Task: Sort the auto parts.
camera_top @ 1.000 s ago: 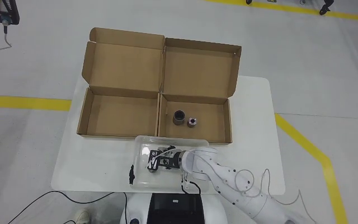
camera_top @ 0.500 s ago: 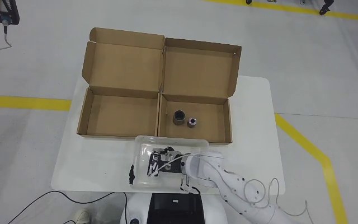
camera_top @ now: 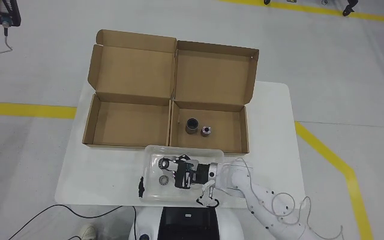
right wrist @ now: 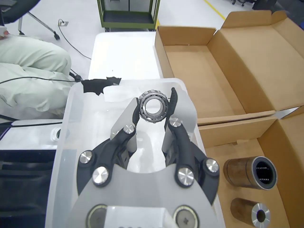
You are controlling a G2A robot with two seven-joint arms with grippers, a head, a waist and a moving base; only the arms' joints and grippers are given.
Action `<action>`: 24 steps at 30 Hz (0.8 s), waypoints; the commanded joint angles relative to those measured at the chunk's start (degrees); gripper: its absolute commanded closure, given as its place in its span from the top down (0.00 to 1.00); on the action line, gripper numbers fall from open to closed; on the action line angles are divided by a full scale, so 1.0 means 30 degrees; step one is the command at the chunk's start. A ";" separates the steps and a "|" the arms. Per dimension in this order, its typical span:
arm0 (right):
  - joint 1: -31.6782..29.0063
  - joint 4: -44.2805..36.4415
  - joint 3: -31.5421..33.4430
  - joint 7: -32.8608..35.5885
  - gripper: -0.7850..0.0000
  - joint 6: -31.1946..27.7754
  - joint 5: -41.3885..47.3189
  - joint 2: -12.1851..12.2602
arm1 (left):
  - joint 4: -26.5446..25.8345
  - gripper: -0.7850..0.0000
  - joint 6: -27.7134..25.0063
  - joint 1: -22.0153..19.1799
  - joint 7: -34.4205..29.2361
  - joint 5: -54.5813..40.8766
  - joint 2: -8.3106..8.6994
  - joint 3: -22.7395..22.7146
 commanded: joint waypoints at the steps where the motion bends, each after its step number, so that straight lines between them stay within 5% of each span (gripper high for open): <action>1: -0.0001 -0.0178 0.0061 -0.1298 0.00 -0.0028 -0.0506 0.0070 | 0.0000 1.00 0.0000 0.0000 0.0000 0.0000 0.0000 0.0000; 12: 0.1108 -0.1220 0.1044 -0.7026 0.00 -0.0885 -0.0668 0.0305 | 0.0000 1.00 0.0000 0.0000 0.0000 0.0000 0.0000 0.0000; 24: 0.3282 -0.2891 0.2345 -0.6717 0.00 -0.1015 0.2741 0.0094 | 0.0000 1.00 0.0000 0.0000 0.0000 0.0000 0.0000 0.0000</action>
